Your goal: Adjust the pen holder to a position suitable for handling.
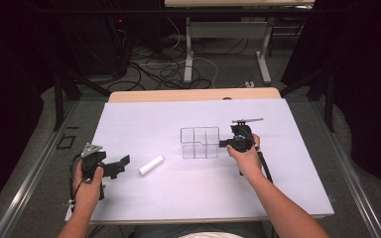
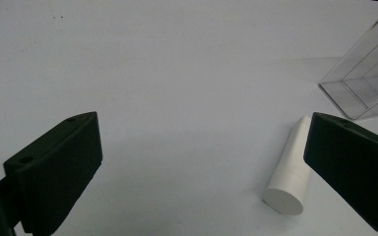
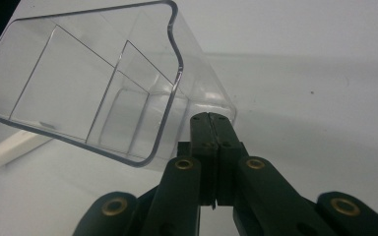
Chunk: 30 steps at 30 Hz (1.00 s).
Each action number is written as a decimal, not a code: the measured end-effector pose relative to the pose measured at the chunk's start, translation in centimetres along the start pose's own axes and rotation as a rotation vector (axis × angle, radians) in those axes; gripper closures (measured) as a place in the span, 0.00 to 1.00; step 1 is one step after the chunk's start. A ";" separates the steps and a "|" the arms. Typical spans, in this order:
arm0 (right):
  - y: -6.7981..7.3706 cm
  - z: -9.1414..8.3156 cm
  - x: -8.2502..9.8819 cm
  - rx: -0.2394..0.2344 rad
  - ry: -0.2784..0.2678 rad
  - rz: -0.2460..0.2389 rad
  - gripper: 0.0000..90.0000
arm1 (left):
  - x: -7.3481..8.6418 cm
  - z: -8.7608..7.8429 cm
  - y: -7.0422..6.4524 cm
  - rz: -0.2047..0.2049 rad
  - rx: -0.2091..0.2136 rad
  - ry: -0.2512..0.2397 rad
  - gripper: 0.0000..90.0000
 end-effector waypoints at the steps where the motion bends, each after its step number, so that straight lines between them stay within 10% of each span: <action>1: 0.1 0.1 0.0 0.004 -0.002 -0.001 1.00 | 0.0 0.0 0.0 0.000 0.001 0.000 0.01; 20: 1.0 1.0 -0.1 -0.014 0.006 0.005 1.00 | 0.0 0.0 0.0 -0.002 -0.001 -0.001 0.01; 30: 0.4 -1.0 -0.2 -0.017 -0.037 -0.029 0.82 | -0.1 0.0 -0.4 0.010 0.006 -0.001 0.01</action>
Point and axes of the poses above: each handheld gripper's, and its own axes: z roughly forward along the jaws, x roughly out of its underside, y roughly to its left, the point moved 6 cm from there along z, roughly forward along the jaws, and after that the axes turned 8 degrees about -x, right-handed, at the moved point
